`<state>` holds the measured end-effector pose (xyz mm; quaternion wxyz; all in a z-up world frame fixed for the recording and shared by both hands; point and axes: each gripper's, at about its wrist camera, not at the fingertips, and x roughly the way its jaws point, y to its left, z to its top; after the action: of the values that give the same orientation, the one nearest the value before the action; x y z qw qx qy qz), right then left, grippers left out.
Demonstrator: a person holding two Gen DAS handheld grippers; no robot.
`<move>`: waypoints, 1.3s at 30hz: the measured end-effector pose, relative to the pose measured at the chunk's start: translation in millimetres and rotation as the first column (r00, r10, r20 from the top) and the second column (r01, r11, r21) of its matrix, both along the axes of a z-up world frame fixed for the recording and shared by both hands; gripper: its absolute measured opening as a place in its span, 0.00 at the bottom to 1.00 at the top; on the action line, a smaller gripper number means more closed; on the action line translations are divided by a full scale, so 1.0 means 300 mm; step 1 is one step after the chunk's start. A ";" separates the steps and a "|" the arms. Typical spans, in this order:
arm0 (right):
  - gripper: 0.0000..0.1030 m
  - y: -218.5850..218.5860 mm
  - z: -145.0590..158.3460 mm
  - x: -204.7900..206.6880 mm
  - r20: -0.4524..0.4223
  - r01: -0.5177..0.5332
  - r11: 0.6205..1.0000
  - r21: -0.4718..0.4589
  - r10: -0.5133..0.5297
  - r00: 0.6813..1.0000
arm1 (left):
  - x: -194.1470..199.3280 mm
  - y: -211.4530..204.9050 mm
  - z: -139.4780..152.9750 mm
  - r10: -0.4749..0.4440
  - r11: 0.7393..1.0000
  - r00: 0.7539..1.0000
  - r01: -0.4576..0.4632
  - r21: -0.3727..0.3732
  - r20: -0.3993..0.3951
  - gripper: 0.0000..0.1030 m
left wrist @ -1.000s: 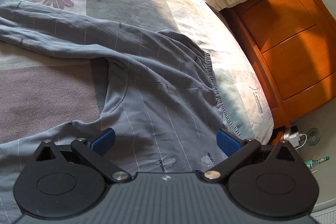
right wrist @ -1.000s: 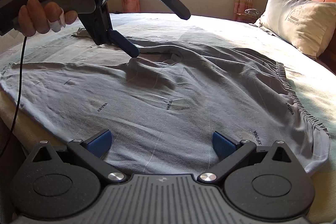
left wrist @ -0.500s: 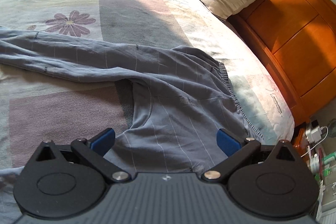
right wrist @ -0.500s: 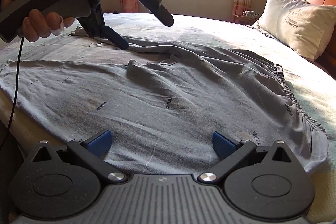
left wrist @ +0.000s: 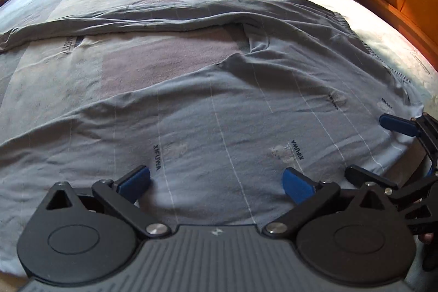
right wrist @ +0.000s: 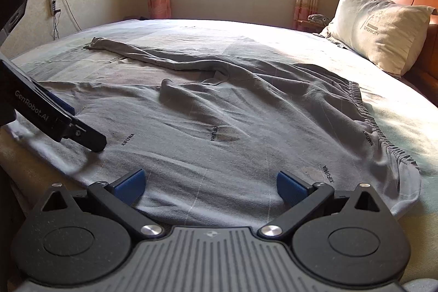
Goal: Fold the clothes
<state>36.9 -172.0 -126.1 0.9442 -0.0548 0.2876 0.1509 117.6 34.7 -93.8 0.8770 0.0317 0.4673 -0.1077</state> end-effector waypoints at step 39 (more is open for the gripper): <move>1.00 0.118 0.108 0.113 -0.198 0.062 0.979 0.195 -0.023 0.980 | -0.139 0.518 0.033 0.265 0.964 0.962 -0.263 0.045 -0.062 0.99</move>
<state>70.9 -136.6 -93.8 0.9153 0.0616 0.3630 0.1634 75.9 190.2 -83.9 0.8665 -0.0186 0.4984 0.0176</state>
